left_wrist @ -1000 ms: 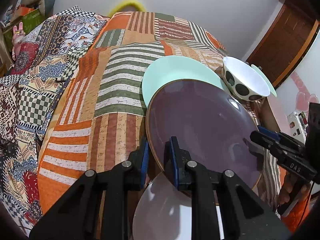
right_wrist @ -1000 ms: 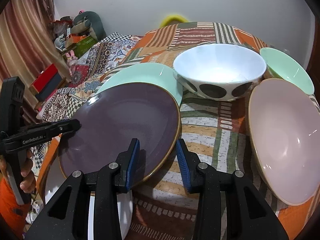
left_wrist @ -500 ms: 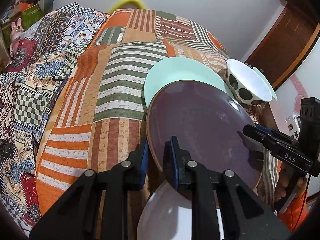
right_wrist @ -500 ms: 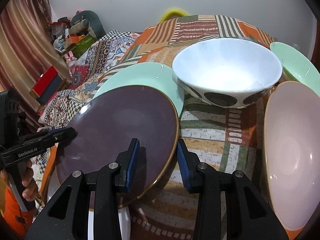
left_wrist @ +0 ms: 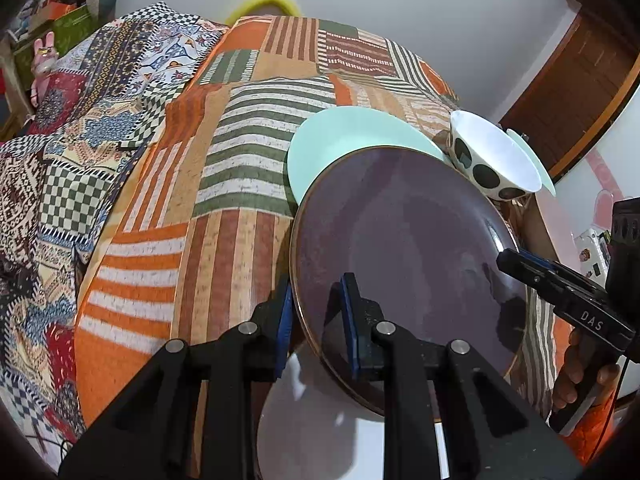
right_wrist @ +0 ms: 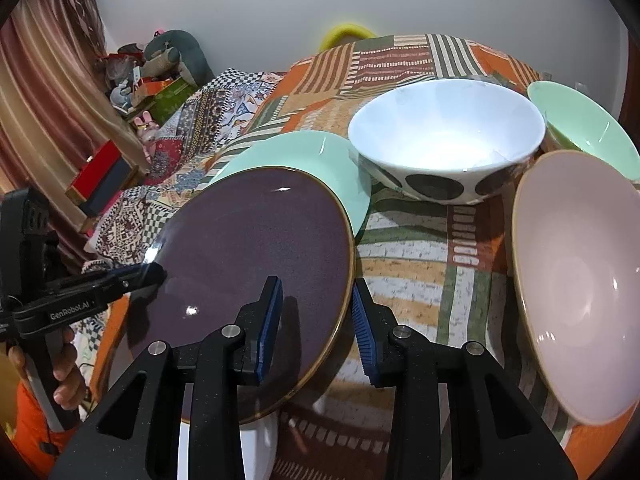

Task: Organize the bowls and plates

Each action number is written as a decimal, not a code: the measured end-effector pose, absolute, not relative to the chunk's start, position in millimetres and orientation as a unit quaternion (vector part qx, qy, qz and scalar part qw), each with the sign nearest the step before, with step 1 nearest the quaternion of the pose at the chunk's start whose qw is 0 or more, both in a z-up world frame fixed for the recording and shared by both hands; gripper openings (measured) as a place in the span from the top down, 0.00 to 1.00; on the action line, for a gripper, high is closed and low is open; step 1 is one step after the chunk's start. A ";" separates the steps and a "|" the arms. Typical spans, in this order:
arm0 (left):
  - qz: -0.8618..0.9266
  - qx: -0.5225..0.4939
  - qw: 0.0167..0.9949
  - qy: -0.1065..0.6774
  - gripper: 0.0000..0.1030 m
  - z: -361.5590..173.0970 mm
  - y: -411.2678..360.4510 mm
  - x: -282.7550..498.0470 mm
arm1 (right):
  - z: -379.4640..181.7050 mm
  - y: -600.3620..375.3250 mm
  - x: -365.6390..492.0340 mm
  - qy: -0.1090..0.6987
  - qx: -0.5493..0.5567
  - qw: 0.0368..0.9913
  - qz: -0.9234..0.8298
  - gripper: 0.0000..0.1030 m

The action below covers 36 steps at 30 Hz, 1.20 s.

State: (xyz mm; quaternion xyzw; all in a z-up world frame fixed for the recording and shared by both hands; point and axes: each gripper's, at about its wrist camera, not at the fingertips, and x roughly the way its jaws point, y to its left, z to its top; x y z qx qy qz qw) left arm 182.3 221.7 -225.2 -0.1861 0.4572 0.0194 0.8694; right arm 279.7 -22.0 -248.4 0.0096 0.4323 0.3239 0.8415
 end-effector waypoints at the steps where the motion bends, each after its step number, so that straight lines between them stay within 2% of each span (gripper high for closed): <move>1: 0.021 -0.185 0.871 0.455 0.80 -223.2 219.9 179.3 | -247.9 -22.4 278.8 0.432 0.010 0.842 0.324 0.69; 23: 0.008 -0.159 0.896 0.414 0.80 -154.9 158.0 125.0 | -205.6 -68.9 232.0 0.391 0.027 0.867 0.308 0.69; 36: -0.010 -0.144 0.893 0.427 0.80 -143.1 109.7 109.1 | -197.6 -105.9 206.0 0.381 0.039 0.878 0.287 0.69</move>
